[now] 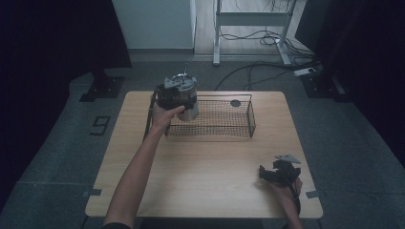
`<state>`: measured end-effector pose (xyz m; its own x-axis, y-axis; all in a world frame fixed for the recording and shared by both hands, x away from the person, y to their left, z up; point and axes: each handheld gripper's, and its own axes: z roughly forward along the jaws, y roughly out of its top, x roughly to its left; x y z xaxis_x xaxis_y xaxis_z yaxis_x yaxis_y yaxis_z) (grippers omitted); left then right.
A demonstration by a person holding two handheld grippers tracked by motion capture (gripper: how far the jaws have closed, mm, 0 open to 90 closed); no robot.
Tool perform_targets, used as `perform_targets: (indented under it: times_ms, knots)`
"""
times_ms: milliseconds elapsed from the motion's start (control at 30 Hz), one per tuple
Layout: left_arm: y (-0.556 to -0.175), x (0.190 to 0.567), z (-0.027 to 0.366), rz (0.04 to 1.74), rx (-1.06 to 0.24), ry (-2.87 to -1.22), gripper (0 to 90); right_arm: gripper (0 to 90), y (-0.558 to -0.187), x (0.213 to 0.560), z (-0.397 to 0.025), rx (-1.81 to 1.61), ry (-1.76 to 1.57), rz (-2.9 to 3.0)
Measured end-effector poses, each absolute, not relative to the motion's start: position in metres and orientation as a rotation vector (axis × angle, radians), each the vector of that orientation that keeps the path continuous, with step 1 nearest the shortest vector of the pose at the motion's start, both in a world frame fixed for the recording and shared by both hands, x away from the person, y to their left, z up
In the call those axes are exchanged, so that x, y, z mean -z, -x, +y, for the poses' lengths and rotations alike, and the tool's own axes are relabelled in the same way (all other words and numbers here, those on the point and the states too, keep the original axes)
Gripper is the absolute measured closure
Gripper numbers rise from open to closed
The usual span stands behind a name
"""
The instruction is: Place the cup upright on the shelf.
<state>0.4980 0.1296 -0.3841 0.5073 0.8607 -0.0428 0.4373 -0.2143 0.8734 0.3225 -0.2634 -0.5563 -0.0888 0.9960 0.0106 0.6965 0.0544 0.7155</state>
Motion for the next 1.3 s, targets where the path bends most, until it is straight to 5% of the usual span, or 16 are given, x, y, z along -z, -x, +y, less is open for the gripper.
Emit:
perform_targets:
  times_ms: [1300]
  knots:
    - [-0.532, 0.453, 0.127, 1.211, -0.56, -1.876, 4.3, 0.8, -0.322, 0.556, -0.264, -0.785, -1.688, 1.838]
